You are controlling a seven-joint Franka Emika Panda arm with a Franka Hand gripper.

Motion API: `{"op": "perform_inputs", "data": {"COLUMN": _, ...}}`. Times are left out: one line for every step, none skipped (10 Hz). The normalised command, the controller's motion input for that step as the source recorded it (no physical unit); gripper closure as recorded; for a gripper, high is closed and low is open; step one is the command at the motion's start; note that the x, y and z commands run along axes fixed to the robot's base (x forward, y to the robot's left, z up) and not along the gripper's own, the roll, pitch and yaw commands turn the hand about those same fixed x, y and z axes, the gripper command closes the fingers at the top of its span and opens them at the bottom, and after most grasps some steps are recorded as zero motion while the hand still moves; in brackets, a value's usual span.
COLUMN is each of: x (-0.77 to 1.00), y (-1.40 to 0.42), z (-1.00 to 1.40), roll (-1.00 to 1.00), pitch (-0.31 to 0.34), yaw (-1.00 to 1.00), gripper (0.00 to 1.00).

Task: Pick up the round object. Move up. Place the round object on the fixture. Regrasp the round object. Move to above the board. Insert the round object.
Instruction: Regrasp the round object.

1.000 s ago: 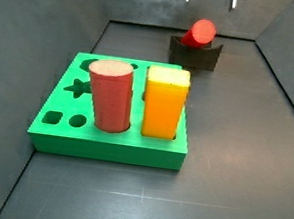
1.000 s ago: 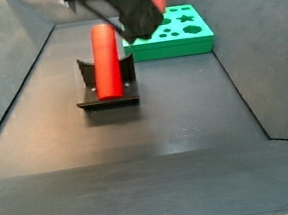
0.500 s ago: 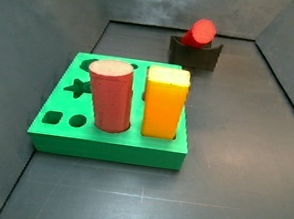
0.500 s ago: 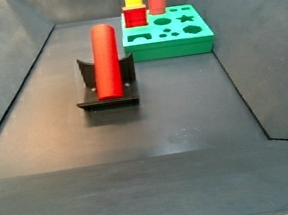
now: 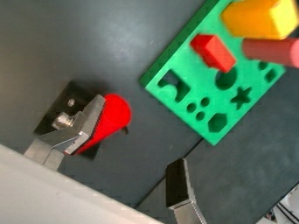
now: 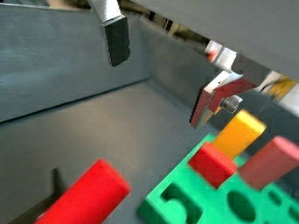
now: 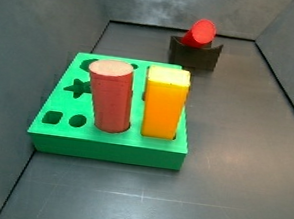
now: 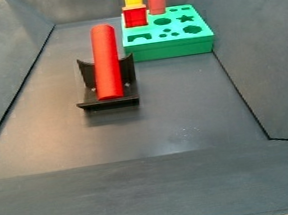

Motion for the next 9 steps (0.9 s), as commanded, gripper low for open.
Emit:
{"op": "perform_inputs", "data": {"x": -0.02, "y": -0.03, "z": 0.01, "roll": 1.0, "pitch": 0.038, "yaw": 0.06, "gripper": 0.0}}
{"op": "perform_inputs", "data": {"x": -0.02, "y": -0.02, "z": 0.01, "roll": 1.0, "pitch": 0.036, "yaw": 0.06, "gripper": 0.0}}
{"op": "perform_inputs", "data": {"x": -0.02, "y": -0.02, "z": 0.01, "roll": 1.0, "pitch": 0.034, "yaw": 0.06, "gripper": 0.0}}
{"op": "perform_inputs", "data": {"x": -0.01, "y": -0.02, "z": 0.01, "roll": 1.0, "pitch": 0.03, "yaw": 0.06, "gripper": 0.0}}
{"op": "perform_inputs", "data": {"x": 0.0, "y": -0.02, "z": 0.01, "roll": 1.0, "pitch": 0.028, "yaw": 0.06, "gripper": 0.0}}
{"op": "perform_inputs", "data": {"x": 0.0, "y": -0.02, "z": 0.01, "roll": 1.0, "pitch": 0.027, "yaw": 0.06, "gripper": 0.0}}
{"op": "perform_inputs", "data": {"x": 0.0, "y": -0.02, "z": 0.01, "roll": 1.0, "pitch": 0.03, "yaw": 0.06, "gripper": 0.0}}
{"op": "perform_inputs", "data": {"x": 0.0, "y": -0.01, "z": 0.01, "roll": 1.0, "pitch": 0.035, "yaw": 0.06, "gripper": 0.0}}
{"op": "perform_inputs", "data": {"x": 0.01, "y": -0.02, "z": 0.01, "roll": 1.0, "pitch": 0.044, "yaw": 0.06, "gripper": 0.0}}
